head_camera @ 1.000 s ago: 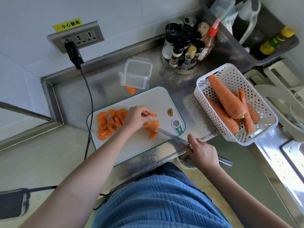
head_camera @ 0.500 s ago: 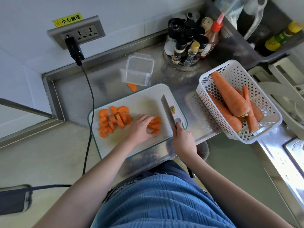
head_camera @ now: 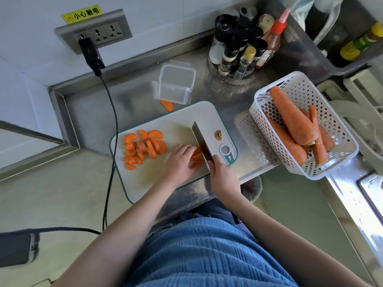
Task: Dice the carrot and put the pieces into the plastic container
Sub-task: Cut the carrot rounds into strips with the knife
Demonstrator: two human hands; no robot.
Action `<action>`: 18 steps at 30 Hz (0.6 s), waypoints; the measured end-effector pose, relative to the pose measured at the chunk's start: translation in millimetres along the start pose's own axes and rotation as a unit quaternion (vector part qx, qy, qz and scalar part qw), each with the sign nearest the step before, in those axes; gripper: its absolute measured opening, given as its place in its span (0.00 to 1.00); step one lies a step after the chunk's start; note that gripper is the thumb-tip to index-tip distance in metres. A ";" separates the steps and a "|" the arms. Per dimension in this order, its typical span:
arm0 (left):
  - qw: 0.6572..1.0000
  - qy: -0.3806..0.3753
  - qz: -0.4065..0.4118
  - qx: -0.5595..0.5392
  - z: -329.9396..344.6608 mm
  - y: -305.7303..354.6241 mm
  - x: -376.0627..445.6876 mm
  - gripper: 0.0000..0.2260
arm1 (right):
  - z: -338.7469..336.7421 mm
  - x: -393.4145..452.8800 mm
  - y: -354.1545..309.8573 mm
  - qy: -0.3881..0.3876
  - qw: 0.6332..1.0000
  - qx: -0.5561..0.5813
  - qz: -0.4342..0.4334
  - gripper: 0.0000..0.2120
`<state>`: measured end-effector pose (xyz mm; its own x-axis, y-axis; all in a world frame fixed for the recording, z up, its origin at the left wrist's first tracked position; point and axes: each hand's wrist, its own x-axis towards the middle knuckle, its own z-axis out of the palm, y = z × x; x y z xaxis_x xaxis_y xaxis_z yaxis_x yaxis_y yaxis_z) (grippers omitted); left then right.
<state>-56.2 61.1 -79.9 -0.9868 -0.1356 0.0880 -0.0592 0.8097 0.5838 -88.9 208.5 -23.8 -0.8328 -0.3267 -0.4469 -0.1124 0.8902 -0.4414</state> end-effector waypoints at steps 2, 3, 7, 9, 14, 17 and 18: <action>1.000 0.008 -0.001 -0.009 0.8 0.8 -3.8 0.24 | -3.7 0.3 0.9 0.013 1.000 0.019 0.006 0.11; 1.000 0.010 0.000 -0.013 1.1 -0.2 -6.0 0.26 | -5.5 0.4 0.9 0.020 0.999 0.028 0.009 0.11; 0.999 0.026 0.000 -0.043 3.5 -5.2 -11.4 0.22 | -10.4 1.2 -2.6 0.028 0.999 0.045 -0.001 0.13; 0.998 0.040 -0.011 -0.057 4.0 -6.9 -11.3 0.19 | -10.1 1.9 -5.0 0.025 0.999 0.040 -0.010 0.15; 0.995 0.066 -0.009 -0.072 4.4 -6.9 -12.1 0.16 | -3.8 3.0 -7.2 0.017 0.999 0.028 -0.018 0.15; 0.996 0.065 -0.009 -0.060 7.3 -7.7 -13.0 0.18 | -2.6 3.8 -6.3 0.017 0.999 0.015 -0.025 0.14; 0.996 0.064 -0.014 -0.059 8.3 -7.8 -13.1 0.19 | -2.5 4.2 -5.7 0.014 0.999 0.008 -0.027 0.14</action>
<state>-44.0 61.3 -92.3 -0.9573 -0.2348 0.1685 -0.0603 0.7325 0.6781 -93.1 202.9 -21.2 -0.8407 -0.3653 -0.3997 -0.1496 0.8660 -0.4771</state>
